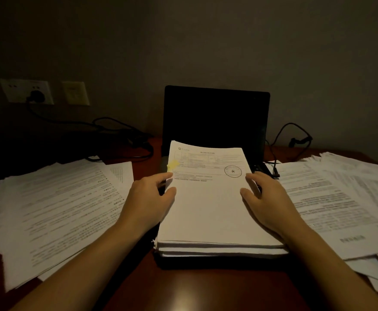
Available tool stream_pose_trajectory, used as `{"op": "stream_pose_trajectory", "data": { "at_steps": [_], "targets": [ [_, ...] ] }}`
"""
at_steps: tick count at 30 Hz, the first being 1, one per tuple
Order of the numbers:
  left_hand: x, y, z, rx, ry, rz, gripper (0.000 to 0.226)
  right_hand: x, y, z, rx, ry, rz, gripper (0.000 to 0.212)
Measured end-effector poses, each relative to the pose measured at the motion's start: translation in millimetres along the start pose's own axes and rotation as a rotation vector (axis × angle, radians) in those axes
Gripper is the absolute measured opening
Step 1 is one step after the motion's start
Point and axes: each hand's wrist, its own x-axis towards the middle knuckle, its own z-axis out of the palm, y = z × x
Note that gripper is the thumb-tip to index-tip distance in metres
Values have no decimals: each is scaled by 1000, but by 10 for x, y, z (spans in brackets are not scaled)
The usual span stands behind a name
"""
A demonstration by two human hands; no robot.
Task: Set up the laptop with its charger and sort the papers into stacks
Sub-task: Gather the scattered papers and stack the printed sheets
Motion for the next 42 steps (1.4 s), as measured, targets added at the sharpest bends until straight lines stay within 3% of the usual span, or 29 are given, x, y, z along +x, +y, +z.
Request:
{"op": "stream_pose_trajectory", "data": {
  "at_steps": [8,12,15,23,28,32,36,40,42],
  "targets": [
    [5,-6,-77,54,-106,20,40,-3,-11,-42,-162,-74,12,50],
    [18,-10,-189,38,-76,11,38,5,-148,-140,-263,-58,-60,54],
    [43,-65,-313,125,-92,-24,46,13,-386,-163,-205,-95,-156,54],
    [126,-472,-978,487,-217,-56,41,41,-1266,382,-263,-194,-472,36],
    [133,-888,-1618,635,-304,-134,61,127,-1806,870,-375,-309,-653,28],
    [43,-1119,-1905,771,-448,-243,58,225,-2106,1135,-548,-464,-580,46],
    [66,-1014,-2048,883,-483,-208,42,377,-2284,1272,-533,-591,-449,67],
    [246,-1008,-2061,804,-509,-166,23,529,-2376,1401,-394,-668,-295,57],
    [422,-1037,-2042,733,-567,-152,25,557,-2424,1425,-338,-698,-238,44]
  ]
}}
